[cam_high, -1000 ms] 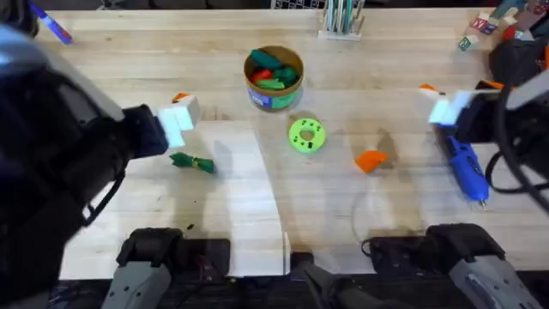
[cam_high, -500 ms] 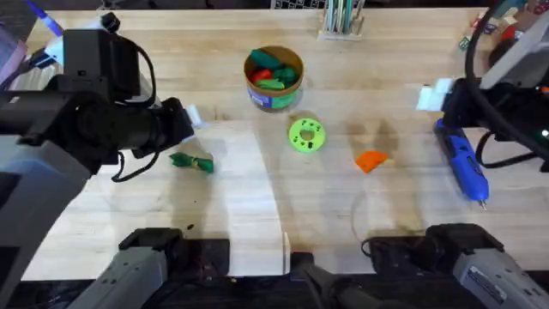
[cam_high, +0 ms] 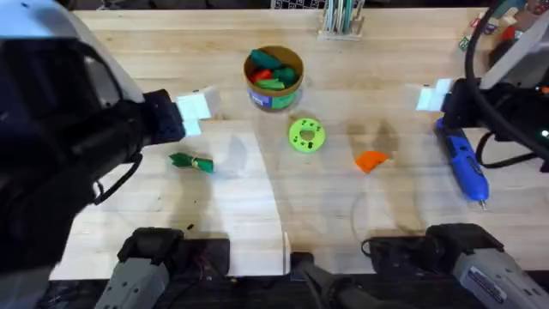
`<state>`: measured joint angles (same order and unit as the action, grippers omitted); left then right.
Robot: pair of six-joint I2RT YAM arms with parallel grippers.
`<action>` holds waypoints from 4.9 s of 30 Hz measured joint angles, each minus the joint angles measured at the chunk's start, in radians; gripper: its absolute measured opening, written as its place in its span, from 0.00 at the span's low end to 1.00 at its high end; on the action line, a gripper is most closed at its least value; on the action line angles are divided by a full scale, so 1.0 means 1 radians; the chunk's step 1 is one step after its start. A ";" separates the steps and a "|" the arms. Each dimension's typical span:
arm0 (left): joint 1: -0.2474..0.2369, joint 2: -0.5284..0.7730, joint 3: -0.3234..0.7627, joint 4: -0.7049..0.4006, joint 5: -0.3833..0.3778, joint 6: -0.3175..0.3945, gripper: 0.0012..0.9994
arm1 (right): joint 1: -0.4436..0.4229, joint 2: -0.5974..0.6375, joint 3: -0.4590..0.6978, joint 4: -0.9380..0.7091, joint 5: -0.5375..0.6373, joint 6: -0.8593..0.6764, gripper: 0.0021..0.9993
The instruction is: Pick up the gripper from the table and insert it into the empty holder that is missing its gripper. Then pick up a screw, insert it into the mounting hole, and use the screwdriver to tighten it. Finally, clean up the table by picking up the vegetable and placing it into the bucket.
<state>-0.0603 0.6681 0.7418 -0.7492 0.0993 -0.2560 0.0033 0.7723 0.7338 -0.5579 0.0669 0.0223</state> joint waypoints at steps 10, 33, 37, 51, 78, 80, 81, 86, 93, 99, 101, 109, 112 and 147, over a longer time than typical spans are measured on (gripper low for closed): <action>-0.069 -0.152 0.000 0.306 0.145 0.239 0.99 | 0.000 0.000 0.000 0.000 0.000 0.000 0.94; -0.069 -0.195 -0.078 0.360 0.243 0.404 0.99 | 0.000 0.000 0.000 -0.002 0.000 0.000 0.94; -0.069 -0.457 -0.325 0.524 0.294 0.386 0.99 | 0.000 0.000 0.000 -0.001 0.000 0.000 0.94; -0.099 -0.663 -0.731 0.861 0.373 0.255 0.99 | 0.000 0.000 0.000 -0.003 0.000 0.000 0.94; -0.121 -0.662 -0.735 0.696 0.379 0.236 0.99 | 0.000 0.000 0.000 -0.003 0.000 0.000 0.94; -0.121 -0.662 -0.735 0.696 0.376 0.236 0.99 | 0.000 0.000 0.000 -0.002 0.000 0.000 0.94; -0.121 -0.662 -0.735 0.696 0.377 0.236 0.99 | 0.000 0.000 0.000 0.001 0.000 0.000 0.94; -0.121 -0.662 -0.735 0.696 0.439 0.236 0.99 | 0.000 0.000 0.000 -0.014 -0.001 0.009 0.94; -0.121 -0.662 -0.734 0.688 0.592 0.236 0.99 | 0.027 0.000 0.004 -0.175 -0.123 -0.033 0.94; -0.121 -0.662 -0.734 0.685 0.640 0.235 0.99 | 0.192 0.008 0.025 -0.413 -0.172 -0.132 0.94; -0.121 -0.662 -0.734 0.685 0.643 0.235 0.99 | 0.240 0.012 0.027 -0.450 -0.165 -0.154 0.94; -0.121 -0.662 -0.734 0.685 0.649 0.235 0.99 | 0.302 0.050 0.031 -0.451 -0.144 -0.187 0.95; -0.121 -0.662 -0.734 0.685 0.650 0.235 0.99 | 0.302 0.118 0.031 -0.444 -0.127 -0.188 0.94; -0.121 -0.662 -0.734 0.685 0.661 0.232 0.99 | 0.301 0.302 0.075 -0.366 -0.144 -0.160 0.01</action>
<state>-0.1810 0.0063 0.0074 -0.0647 0.7605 -0.0238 0.3046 1.0738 0.8085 -0.9238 -0.0768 -0.1382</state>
